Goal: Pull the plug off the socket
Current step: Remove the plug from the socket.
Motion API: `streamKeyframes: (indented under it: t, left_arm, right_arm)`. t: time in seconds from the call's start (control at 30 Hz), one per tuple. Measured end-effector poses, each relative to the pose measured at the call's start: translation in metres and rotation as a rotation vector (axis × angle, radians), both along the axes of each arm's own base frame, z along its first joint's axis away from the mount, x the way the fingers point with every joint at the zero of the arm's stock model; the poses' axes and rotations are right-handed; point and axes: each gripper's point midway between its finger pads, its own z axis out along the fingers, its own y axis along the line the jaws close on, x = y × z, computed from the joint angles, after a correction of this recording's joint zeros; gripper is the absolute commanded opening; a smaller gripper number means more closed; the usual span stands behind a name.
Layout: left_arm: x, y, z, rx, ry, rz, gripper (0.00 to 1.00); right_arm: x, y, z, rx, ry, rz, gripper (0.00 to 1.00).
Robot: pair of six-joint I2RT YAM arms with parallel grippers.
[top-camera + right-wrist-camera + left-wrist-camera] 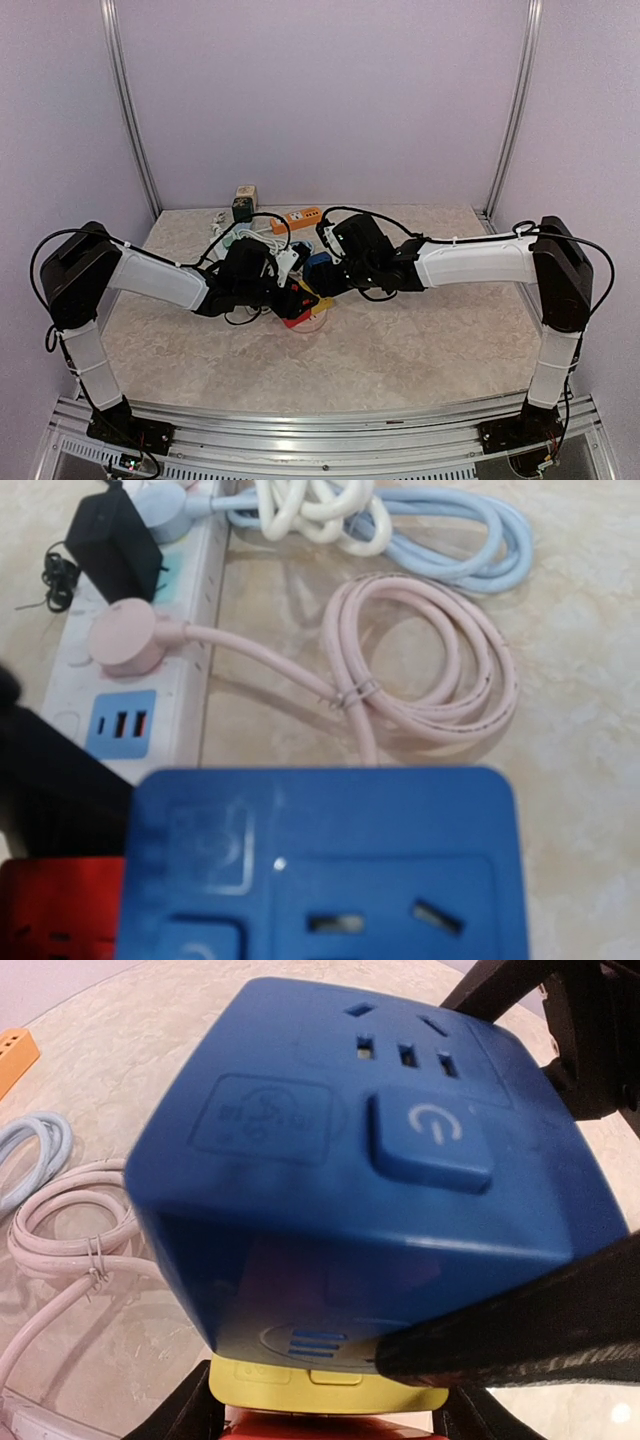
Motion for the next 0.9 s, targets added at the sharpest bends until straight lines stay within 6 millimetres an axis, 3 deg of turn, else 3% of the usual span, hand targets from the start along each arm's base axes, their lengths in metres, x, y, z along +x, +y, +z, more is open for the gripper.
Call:
streamKeyframes:
  t: [0.9]
  left_arm:
    - [0.0025,-0.0009,0.0021,0.015,-0.034,0.016,0.36]
  right_arm:
    - [0.0061,-0.0061,-0.0003,0.094,0.041,0.038,0.00]
